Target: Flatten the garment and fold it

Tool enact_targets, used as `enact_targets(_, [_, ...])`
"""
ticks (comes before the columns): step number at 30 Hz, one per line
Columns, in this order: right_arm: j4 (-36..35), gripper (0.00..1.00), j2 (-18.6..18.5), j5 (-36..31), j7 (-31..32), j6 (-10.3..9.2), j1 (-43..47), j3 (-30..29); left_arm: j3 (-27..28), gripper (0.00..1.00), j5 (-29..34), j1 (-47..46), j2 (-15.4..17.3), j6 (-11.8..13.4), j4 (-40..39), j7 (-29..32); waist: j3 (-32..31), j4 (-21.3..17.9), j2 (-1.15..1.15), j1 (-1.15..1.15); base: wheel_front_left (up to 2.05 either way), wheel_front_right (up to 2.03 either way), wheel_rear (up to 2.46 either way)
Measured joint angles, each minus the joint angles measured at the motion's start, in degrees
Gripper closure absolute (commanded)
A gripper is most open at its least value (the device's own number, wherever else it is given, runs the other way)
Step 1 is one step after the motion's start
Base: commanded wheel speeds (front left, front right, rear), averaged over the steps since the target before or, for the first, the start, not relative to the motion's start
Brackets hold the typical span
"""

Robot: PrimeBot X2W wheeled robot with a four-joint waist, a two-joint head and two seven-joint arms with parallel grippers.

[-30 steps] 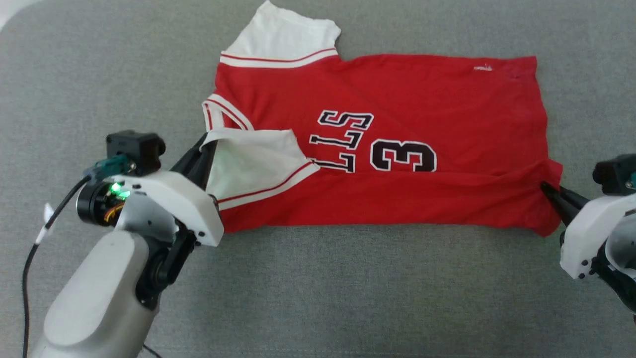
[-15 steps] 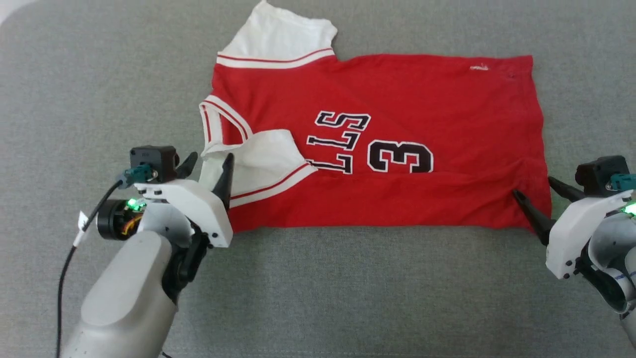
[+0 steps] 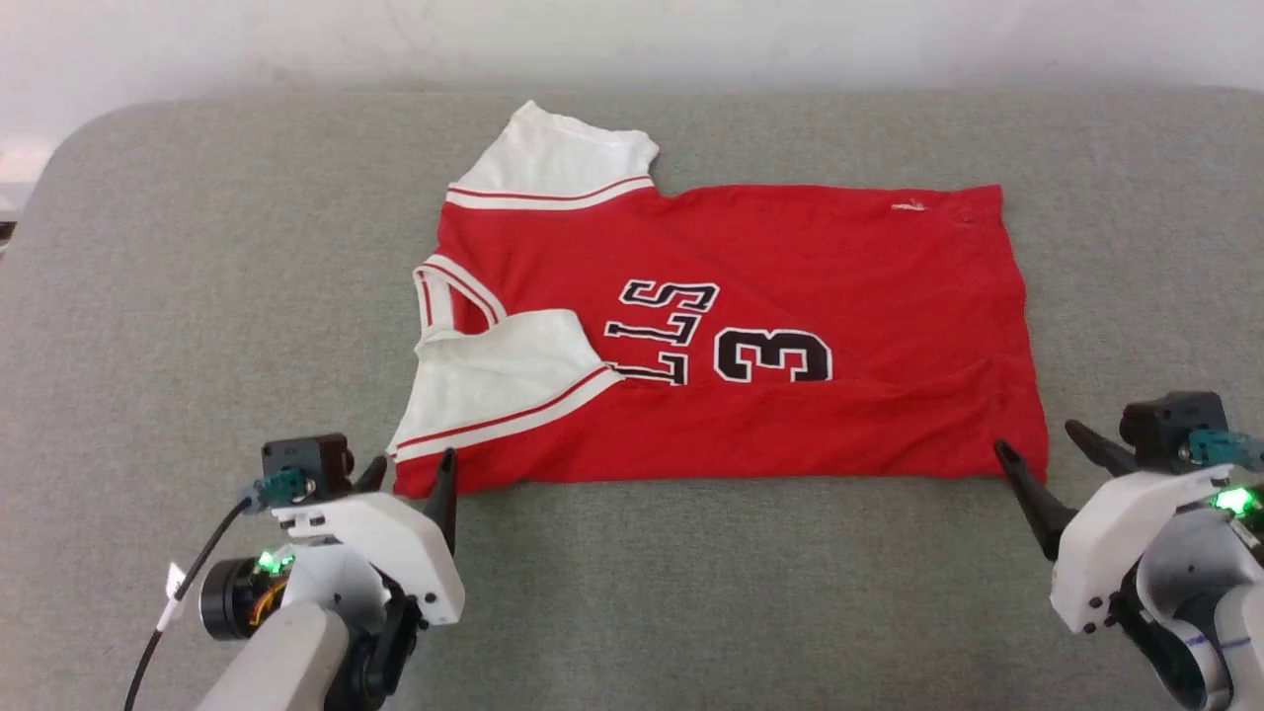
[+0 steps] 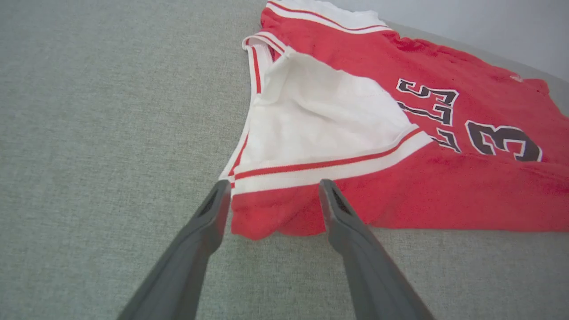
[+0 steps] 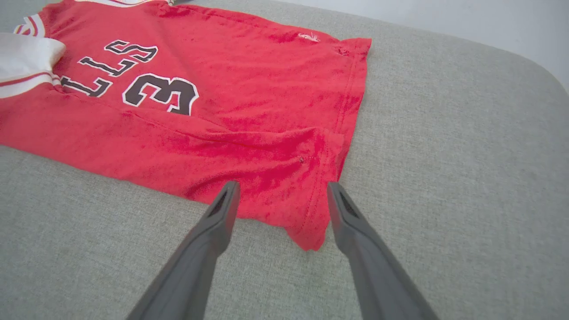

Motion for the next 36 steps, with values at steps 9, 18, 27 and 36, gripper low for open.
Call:
enact_targets(9, [-13.67, 0.0, 6.6, -5.89, 5.39, -0.01, 5.34, -7.33, 0.87, 0.0, 0.63, 2.07, 2.22, 6.0, -3.18, 3.7, 2.21, -2.36, 0.0, 0.02, 0.0, 0.0, 0.0])
enact_targets(18, [-19.03, 0.0, 8.89, -6.76, 7.11, -0.01, 7.19, -8.82, 0.21, 0.21, 2.21, 0.85, 2.83, 8.54, 0.47, 5.8, 6.37, -4.66, 0.0, 0.01, 0.0, 0.0, 0.0])
enact_targets(27, [-18.51, 0.0, 8.53, -8.46, 10.67, -0.01, 7.22, -10.7, 0.64, 1.0, 0.68, -0.29, 0.87, 6.72, 1.68, 3.25, 6.35, -5.08, 0.0, 0.02, 0.0, 0.0, 0.0])
enact_targets(36, [-12.12, 0.0, 12.63, -12.05, 15.93, -0.04, 4.48, -13.02, 0.35, 1.0, 0.08, 1.75, -1.69, 3.7, -3.36, -3.34, 3.8, -1.21, 0.0, 0.03, 0.0, 0.0, 0.0])
